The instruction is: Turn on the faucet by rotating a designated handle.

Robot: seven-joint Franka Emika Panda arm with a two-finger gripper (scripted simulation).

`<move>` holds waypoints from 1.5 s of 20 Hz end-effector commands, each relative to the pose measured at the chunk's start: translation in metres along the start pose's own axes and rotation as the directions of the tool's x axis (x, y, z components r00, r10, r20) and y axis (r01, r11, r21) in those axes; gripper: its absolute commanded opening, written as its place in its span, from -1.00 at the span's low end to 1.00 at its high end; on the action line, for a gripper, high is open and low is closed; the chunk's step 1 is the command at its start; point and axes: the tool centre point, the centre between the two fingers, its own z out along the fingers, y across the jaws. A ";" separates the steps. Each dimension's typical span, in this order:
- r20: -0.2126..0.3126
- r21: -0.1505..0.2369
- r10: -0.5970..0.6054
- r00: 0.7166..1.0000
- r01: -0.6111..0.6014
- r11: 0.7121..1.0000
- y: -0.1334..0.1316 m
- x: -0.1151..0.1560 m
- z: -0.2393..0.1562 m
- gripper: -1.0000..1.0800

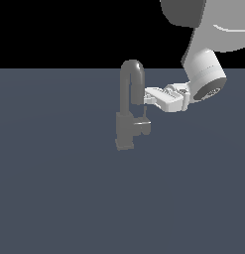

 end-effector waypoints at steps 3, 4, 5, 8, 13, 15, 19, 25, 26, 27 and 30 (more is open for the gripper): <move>0.053 0.043 0.039 0.998 -0.042 0.998 -0.002 0.020 0.002 -1.00; 0.061 0.050 0.045 0.997 -0.048 0.998 -0.002 0.024 0.002 -1.00; 0.068 0.055 0.050 0.996 -0.054 0.997 -0.002 0.026 0.003 -1.00; 0.079 0.064 0.059 0.995 -0.064 0.996 -0.002 0.031 0.004 -1.00; 0.080 0.064 0.059 0.995 -0.064 0.996 -0.002 0.031 0.004 -1.00; 0.080 0.064 0.059 0.995 -0.064 0.996 0.001 0.031 0.004 -1.00; 0.080 0.064 0.059 0.995 -0.064 0.996 0.008 0.029 0.004 -1.00; 0.080 0.064 0.059 0.995 -0.064 0.996 0.018 0.026 0.005 -1.00; 0.080 0.064 0.059 0.995 -0.064 0.996 0.020 0.025 0.005 -1.00; 0.080 0.064 0.059 0.995 -0.064 0.996 0.022 0.025 0.005 -1.00; 0.080 0.065 0.059 0.995 -0.064 0.996 0.028 0.022 0.006 -1.00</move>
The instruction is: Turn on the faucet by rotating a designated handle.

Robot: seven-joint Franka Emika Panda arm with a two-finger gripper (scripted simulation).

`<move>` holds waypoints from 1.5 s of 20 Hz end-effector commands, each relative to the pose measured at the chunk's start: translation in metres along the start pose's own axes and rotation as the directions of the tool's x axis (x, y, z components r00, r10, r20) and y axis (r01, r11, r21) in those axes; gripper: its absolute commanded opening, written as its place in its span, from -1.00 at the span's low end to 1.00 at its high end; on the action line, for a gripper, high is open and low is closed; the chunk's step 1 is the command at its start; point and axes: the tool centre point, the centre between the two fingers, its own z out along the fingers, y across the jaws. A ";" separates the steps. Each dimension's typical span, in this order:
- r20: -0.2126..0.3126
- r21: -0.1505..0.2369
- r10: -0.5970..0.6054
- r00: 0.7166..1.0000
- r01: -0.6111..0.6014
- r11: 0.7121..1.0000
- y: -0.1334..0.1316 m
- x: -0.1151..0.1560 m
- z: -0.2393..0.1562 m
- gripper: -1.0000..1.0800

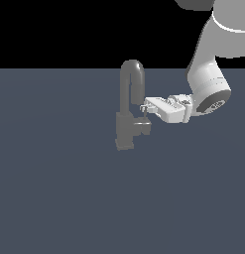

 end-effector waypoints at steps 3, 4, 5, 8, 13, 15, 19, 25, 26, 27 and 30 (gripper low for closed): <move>0.004 -0.006 0.003 1.000 -0.003 1.000 0.012 -0.003 0.000 -1.00; 0.004 -0.006 0.003 1.000 -0.003 1.000 0.014 -0.004 0.000 -1.00; 0.004 -0.006 0.003 1.000 -0.003 1.000 0.016 -0.004 0.000 -1.00; 0.004 -0.006 0.003 1.000 -0.003 1.000 0.023 -0.006 0.000 -1.00; -0.001 -0.002 -0.007 1.000 0.007 1.000 0.025 -0.006 0.000 -1.00; -0.001 -0.003 -0.006 1.000 0.006 1.000 0.031 -0.003 0.000 -1.00; 0.001 -0.003 -0.004 1.000 0.004 1.000 0.044 0.005 0.000 -1.00; 0.003 -0.005 0.000 1.000 0.000 1.000 0.064 0.016 0.000 -1.00; 0.003 -0.005 0.001 1.000 -0.001 1.000 0.068 0.018 0.000 -1.00; 0.004 -0.005 0.002 1.000 -0.002 1.000 0.071 0.020 0.000 -1.00; -0.006 -0.006 -0.025 1.000 0.025 1.000 0.061 0.013 0.000 -1.00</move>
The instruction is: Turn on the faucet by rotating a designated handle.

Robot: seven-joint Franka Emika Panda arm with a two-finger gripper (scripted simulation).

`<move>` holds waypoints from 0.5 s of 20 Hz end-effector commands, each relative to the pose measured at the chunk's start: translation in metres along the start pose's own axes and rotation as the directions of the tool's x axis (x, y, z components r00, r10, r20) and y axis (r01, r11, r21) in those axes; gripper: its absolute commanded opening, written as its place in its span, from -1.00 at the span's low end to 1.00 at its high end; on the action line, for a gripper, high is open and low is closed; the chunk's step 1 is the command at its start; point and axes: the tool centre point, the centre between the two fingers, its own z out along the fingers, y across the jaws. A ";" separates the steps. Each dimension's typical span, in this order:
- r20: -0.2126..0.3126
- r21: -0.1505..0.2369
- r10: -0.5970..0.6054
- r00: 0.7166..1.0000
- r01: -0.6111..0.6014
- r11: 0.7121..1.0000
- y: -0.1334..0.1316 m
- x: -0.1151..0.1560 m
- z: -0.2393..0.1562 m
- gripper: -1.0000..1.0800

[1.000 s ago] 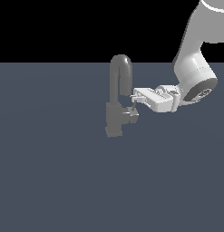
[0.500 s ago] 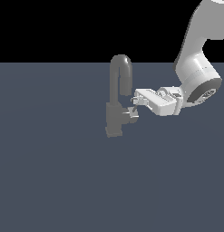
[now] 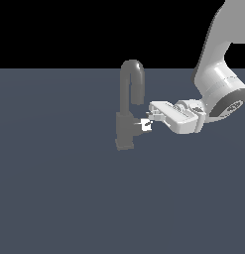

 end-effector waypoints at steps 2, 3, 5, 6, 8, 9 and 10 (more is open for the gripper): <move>0.004 0.001 0.012 1.000 -0.012 1.000 0.009 0.021 0.000 -1.00; 0.005 0.001 0.016 1.000 -0.016 1.000 0.012 0.028 0.000 -1.00; 0.007 0.001 0.022 1.000 -0.022 1.000 0.017 0.042 0.000 -1.00; 0.008 0.001 0.025 1.000 -0.025 1.000 0.020 0.049 0.000 -1.00; 0.010 0.001 0.031 0.999 -0.031 1.000 0.026 0.062 0.001 -1.00; 0.011 0.001 0.034 0.999 -0.034 0.999 0.029 0.069 0.001 -1.00; 0.011 0.001 0.034 0.999 -0.034 0.999 0.029 0.069 0.001 -1.00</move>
